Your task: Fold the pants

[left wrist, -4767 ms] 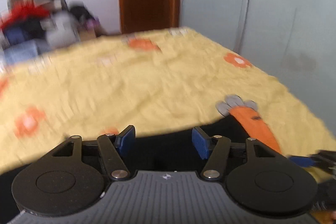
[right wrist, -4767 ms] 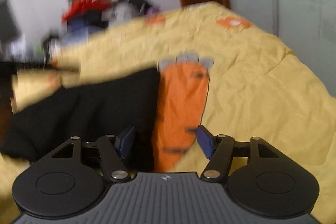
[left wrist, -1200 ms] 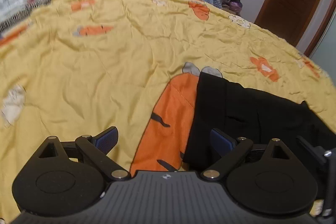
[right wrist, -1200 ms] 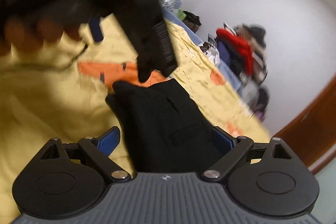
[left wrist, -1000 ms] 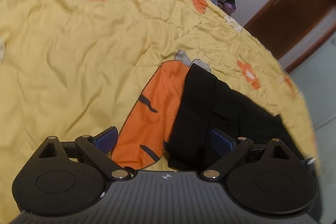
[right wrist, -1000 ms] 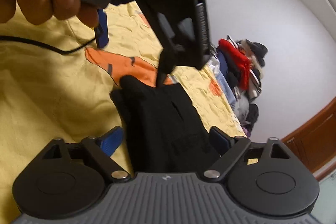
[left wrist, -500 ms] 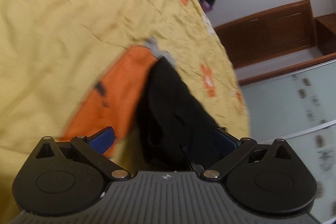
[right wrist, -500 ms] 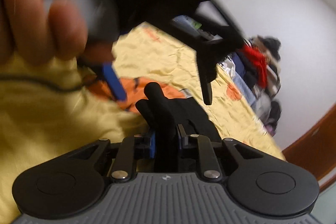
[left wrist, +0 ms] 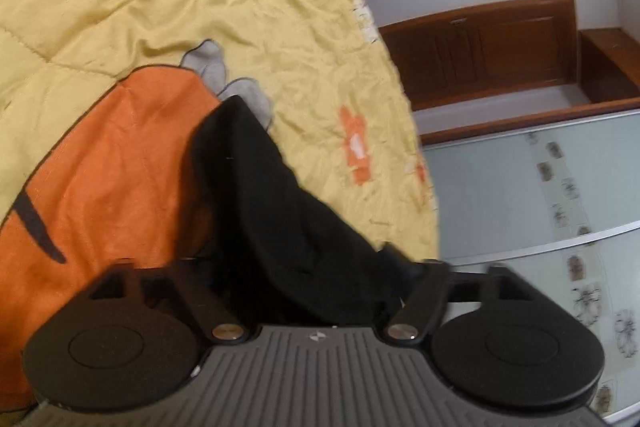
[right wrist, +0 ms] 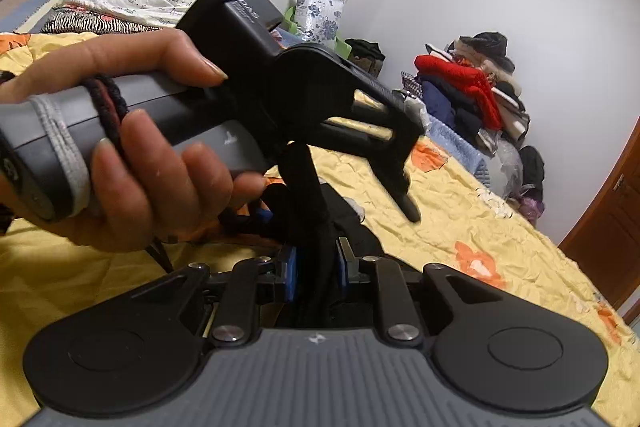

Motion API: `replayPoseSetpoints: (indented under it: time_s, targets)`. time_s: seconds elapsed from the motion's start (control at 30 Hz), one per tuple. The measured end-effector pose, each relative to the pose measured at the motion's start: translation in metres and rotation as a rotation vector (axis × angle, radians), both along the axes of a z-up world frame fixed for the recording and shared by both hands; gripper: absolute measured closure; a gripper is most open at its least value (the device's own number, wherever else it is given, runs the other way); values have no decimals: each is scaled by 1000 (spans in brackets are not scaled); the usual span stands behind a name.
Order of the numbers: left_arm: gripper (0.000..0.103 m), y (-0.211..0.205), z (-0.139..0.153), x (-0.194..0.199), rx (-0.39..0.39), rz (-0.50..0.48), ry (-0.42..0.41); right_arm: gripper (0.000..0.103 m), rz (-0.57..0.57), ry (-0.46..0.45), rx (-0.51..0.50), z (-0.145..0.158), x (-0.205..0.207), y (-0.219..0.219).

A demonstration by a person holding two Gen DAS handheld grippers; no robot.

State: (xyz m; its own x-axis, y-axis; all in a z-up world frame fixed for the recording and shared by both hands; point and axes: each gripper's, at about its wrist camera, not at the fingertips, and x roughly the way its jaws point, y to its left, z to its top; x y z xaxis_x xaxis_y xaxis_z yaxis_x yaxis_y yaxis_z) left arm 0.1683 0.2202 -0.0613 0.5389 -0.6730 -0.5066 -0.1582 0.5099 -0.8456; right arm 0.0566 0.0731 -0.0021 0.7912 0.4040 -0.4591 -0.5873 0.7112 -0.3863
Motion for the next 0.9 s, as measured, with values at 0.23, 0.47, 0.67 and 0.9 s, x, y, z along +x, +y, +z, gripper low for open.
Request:
replayPoseSetpoints:
  time_s: [0.23, 0.47, 0.67, 0.9]
  targets:
    - [82, 9, -7, -12, 78, 30, -13, 84, 23, 195, 322, 31, 8, -57]
    - [83, -18, 29, -38, 305, 45, -159, 83, -146, 272, 269, 9, 58, -55]
    - [83, -62, 76, -69, 490, 51, -296, 83, -124, 218, 357, 15, 37, -55]
    - [82, -127, 106, -87, 546, 13, -390, 83, -172, 239, 559, 33, 24, -126]
